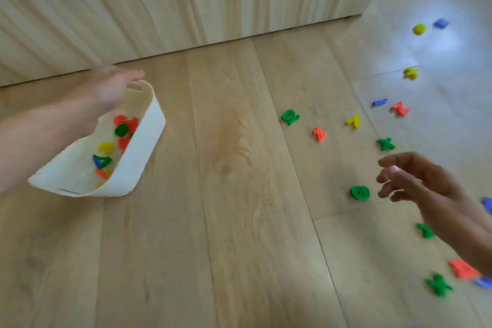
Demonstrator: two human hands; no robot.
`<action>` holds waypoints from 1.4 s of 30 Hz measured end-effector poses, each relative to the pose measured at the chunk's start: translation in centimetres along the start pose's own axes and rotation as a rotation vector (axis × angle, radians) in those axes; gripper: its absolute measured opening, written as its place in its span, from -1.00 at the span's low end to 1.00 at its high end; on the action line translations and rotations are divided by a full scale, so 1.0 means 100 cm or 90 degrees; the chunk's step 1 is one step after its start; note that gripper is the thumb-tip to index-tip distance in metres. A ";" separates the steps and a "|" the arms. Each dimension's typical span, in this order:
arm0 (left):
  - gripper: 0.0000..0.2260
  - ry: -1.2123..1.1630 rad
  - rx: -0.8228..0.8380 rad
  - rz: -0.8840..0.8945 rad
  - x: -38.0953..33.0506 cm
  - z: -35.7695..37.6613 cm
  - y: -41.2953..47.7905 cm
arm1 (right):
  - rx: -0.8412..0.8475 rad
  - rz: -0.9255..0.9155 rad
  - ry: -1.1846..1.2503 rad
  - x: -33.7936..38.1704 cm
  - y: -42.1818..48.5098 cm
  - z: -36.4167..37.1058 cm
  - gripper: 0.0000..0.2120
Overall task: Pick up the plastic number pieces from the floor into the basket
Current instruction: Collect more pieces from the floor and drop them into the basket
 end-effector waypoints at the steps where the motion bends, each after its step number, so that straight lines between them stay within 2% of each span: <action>1: -0.66 0.018 -0.001 0.097 -0.027 0.016 -0.010 | -0.036 0.009 -0.001 -0.005 -0.012 -0.020 -0.83; 3: -0.70 0.088 0.089 0.298 -0.082 0.072 -0.043 | -0.100 0.026 -0.020 -0.014 -0.039 -0.058 -0.92; 6: -0.69 0.258 0.311 0.528 -0.126 0.182 -0.142 | -0.189 0.072 -0.068 -0.031 -0.085 -0.099 -0.87; 8: -0.74 0.324 0.407 0.689 -0.137 0.241 -0.216 | -0.237 0.088 -0.085 -0.048 -0.116 -0.116 -0.91; 11: -0.81 0.357 0.583 0.870 -0.131 0.319 -0.320 | -0.260 0.150 -0.161 -0.083 -0.178 -0.125 -0.90; 14: -0.80 0.449 0.596 0.939 -0.114 0.374 -0.380 | -0.256 0.194 -0.260 -0.104 -0.233 -0.118 -0.86; 17: -0.76 0.560 0.592 1.060 -0.093 0.406 -0.424 | -0.172 0.290 -0.421 -0.125 -0.284 -0.092 -0.83; 19: -0.77 0.618 0.567 1.104 -0.080 0.419 -0.435 | -0.110 0.368 -0.500 -0.139 -0.311 -0.072 -0.82; 22: -0.84 0.669 0.505 1.156 -0.071 0.425 -0.440 | -0.119 0.411 -0.531 -0.149 -0.329 -0.054 -0.80; 26: -0.72 0.674 0.478 1.222 -0.066 0.422 -0.448 | -0.165 0.395 -0.555 -0.153 -0.330 -0.045 -0.80; 31: -0.78 0.668 0.468 1.244 -0.063 0.425 -0.453 | -0.215 0.352 -0.561 -0.160 -0.332 -0.044 -0.83; 33: -0.76 0.668 0.462 1.237 -0.063 0.427 -0.450 | -0.291 0.337 -0.496 -0.160 -0.337 -0.055 -0.83; 35: -0.74 0.663 0.452 1.230 -0.066 0.426 -0.446 | -0.431 0.329 -0.440 -0.158 -0.346 -0.086 -0.85; 37: -0.73 0.659 0.449 1.228 -0.068 0.423 -0.443 | -0.527 0.346 -0.453 -0.158 -0.353 -0.120 -0.86; 42: -0.72 0.608 0.452 1.212 -0.071 0.421 -0.433 | -0.498 0.395 -0.487 -0.178 -0.356 -0.148 -0.84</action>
Point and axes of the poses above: each hand's wrist, its own y-axis towards the middle knuckle, its own z-axis out of the palm, x = y × z, the point moved 7 cm from there along y, towards the middle knuckle, and after that the axes turned 6 degrees about y, right-handed, at the moved point
